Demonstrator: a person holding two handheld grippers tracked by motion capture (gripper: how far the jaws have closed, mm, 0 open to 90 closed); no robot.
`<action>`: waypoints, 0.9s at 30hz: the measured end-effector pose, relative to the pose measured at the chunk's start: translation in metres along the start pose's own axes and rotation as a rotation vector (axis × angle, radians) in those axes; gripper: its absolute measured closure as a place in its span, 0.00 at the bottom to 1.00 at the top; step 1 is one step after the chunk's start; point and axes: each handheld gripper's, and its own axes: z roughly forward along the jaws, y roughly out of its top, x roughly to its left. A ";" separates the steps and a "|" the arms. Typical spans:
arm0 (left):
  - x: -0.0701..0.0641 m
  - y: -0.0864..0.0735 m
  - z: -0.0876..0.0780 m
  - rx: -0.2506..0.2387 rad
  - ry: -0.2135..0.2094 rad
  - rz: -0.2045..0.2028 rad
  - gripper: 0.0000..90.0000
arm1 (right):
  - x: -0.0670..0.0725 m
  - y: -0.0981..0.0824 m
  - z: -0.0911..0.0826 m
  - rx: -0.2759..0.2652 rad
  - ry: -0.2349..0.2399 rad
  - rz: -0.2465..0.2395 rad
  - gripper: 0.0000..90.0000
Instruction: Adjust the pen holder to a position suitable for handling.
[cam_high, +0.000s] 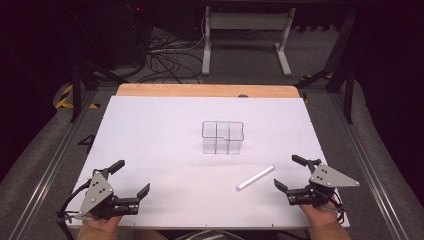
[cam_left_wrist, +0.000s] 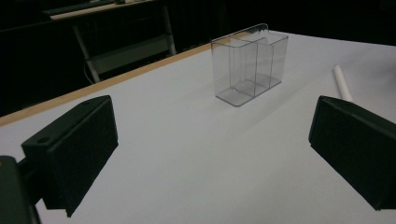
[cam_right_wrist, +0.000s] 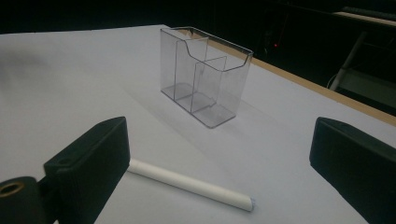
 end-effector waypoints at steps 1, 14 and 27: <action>0.000 0.000 0.000 0.000 0.000 0.000 0.02 | 0.000 0.000 0.000 0.000 0.000 0.000 0.06; 0.001 -0.001 0.001 0.000 0.000 -0.026 0.02 | 0.000 0.002 0.001 -0.001 0.021 -0.002 0.05; 0.000 -0.001 0.002 0.003 -0.002 -0.038 0.02 | 0.002 0.034 0.017 0.078 0.095 -0.049 0.09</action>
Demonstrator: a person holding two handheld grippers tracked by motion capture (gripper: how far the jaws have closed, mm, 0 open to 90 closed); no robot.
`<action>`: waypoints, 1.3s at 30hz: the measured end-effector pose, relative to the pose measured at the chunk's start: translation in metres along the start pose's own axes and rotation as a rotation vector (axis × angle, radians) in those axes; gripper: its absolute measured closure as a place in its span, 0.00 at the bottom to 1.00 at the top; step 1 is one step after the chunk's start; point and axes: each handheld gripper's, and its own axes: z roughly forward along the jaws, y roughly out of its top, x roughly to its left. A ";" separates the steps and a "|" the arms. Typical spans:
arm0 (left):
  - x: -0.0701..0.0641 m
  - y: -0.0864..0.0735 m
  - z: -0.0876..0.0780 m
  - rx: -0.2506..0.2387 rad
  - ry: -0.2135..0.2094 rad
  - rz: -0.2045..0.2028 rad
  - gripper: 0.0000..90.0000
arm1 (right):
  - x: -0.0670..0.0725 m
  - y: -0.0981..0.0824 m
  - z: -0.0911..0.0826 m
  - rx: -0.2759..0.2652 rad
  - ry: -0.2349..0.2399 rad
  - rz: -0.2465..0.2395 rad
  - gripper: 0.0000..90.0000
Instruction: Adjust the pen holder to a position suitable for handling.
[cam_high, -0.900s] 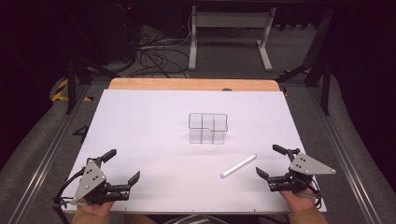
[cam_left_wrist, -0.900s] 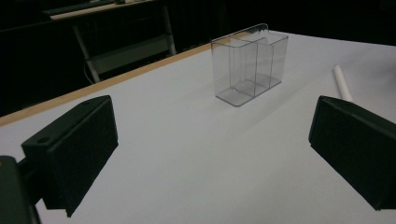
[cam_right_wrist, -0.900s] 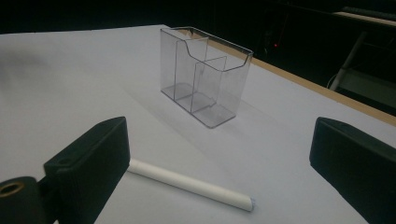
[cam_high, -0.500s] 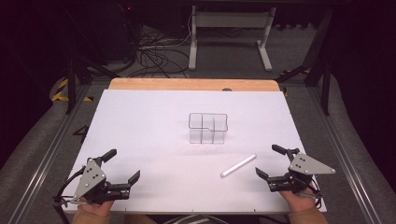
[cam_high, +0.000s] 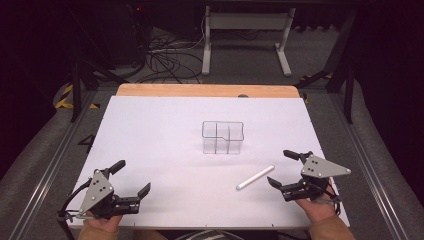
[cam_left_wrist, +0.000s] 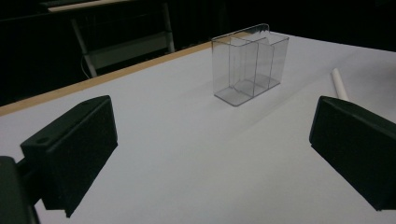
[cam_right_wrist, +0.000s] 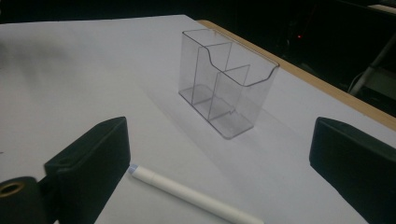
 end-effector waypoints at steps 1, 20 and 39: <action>0.000 0.000 0.000 0.000 0.000 -0.002 0.02 | -0.001 0.004 0.003 0.006 0.018 0.005 0.10; 0.002 -0.001 -0.001 -0.002 0.005 -0.007 0.02 | -0.009 0.059 0.053 0.082 0.122 -0.059 0.17; 0.004 -0.002 -0.001 0.002 0.002 -0.008 0.02 | -0.010 0.087 0.076 0.163 0.213 -0.157 0.32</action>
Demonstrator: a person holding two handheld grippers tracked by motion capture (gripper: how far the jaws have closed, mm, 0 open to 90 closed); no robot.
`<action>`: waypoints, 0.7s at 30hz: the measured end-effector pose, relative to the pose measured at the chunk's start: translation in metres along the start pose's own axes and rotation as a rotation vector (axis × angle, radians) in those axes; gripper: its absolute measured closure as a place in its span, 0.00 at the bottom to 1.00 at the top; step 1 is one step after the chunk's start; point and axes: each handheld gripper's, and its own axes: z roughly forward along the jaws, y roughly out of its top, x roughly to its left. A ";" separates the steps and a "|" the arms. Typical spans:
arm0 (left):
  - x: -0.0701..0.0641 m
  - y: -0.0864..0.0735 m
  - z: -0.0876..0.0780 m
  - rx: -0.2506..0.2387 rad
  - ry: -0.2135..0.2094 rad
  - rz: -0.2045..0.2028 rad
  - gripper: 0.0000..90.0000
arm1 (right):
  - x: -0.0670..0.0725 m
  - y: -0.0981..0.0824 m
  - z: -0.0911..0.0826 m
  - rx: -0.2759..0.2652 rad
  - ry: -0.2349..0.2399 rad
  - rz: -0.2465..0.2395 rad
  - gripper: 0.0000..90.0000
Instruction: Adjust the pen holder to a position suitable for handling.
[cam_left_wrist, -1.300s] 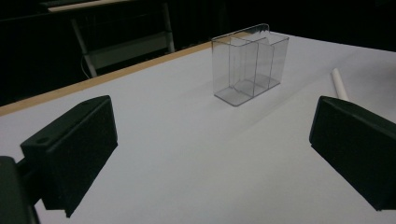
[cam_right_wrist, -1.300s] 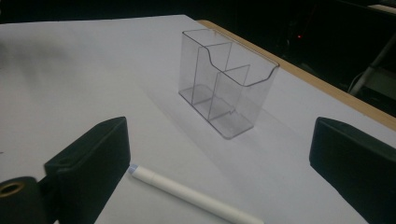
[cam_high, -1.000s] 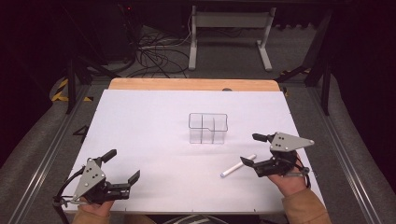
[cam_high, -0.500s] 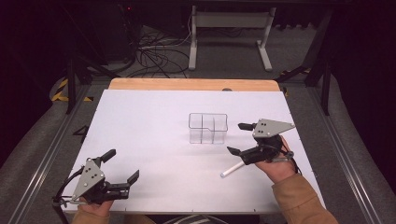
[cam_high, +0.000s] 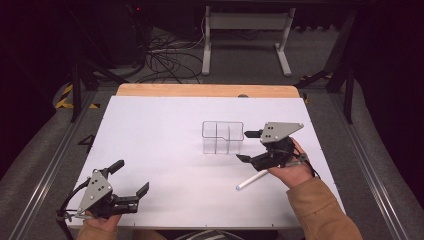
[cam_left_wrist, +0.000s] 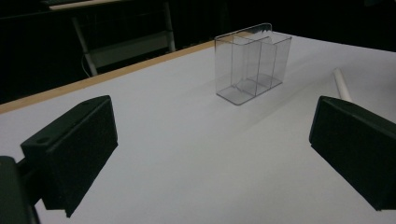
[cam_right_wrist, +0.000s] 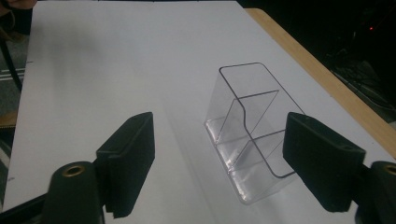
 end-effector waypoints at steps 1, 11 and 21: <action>0.000 0.000 0.000 0.000 -0.001 -0.004 0.02 | -0.001 0.001 0.002 0.012 0.002 -0.005 0.33; 0.001 -0.002 -0.002 0.002 0.006 -0.008 0.02 | -0.015 0.011 0.039 0.151 0.014 -0.096 0.39; 0.000 -0.002 -0.002 0.002 0.002 -0.005 0.02 | -0.024 0.016 0.068 0.196 0.030 -0.132 0.47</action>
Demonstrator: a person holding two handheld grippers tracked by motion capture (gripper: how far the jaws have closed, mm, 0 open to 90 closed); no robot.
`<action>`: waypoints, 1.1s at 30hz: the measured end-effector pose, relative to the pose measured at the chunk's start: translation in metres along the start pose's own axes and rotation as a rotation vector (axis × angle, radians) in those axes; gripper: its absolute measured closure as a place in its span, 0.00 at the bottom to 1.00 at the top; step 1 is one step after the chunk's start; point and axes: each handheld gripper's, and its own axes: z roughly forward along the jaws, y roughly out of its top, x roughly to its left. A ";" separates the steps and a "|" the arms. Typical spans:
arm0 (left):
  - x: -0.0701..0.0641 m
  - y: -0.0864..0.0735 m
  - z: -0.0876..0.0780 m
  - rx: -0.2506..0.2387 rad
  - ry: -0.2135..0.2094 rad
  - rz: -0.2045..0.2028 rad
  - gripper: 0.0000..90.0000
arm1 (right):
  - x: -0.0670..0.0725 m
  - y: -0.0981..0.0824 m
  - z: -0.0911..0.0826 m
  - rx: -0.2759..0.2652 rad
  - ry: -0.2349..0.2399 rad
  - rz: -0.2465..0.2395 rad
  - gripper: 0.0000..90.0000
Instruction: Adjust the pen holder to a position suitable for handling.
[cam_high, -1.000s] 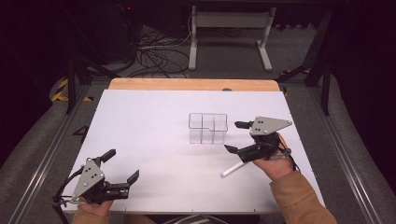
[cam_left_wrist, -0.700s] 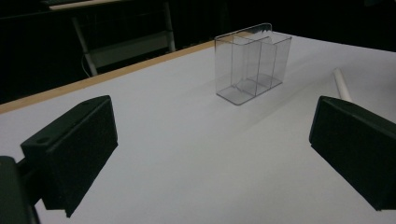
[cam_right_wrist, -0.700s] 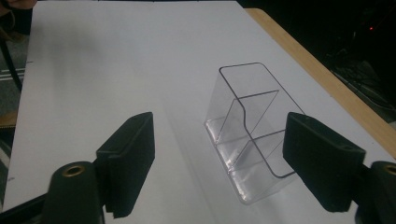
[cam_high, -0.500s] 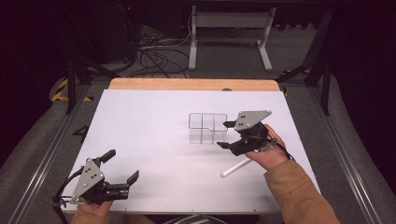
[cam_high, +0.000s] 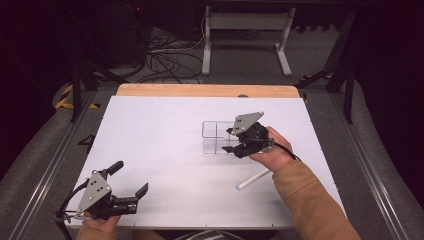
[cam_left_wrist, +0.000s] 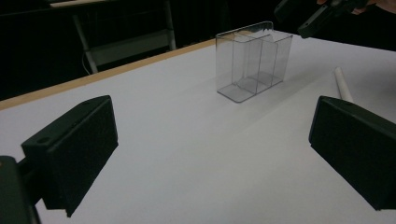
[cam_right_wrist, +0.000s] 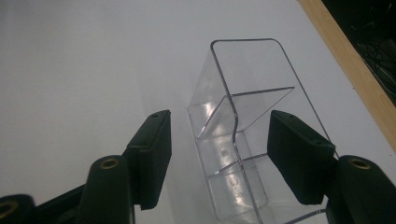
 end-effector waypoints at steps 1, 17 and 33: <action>0.000 0.000 0.000 0.000 0.000 0.000 0.02 | -0.001 0.000 0.002 0.006 0.005 -0.001 0.48; 0.000 0.000 -0.001 -0.010 -0.002 -0.008 0.02 | -0.011 0.006 0.041 0.125 0.023 0.010 0.58; 0.001 -0.001 -0.001 -0.014 -0.003 -0.011 0.02 | -0.011 0.005 0.048 0.157 0.042 -0.026 0.87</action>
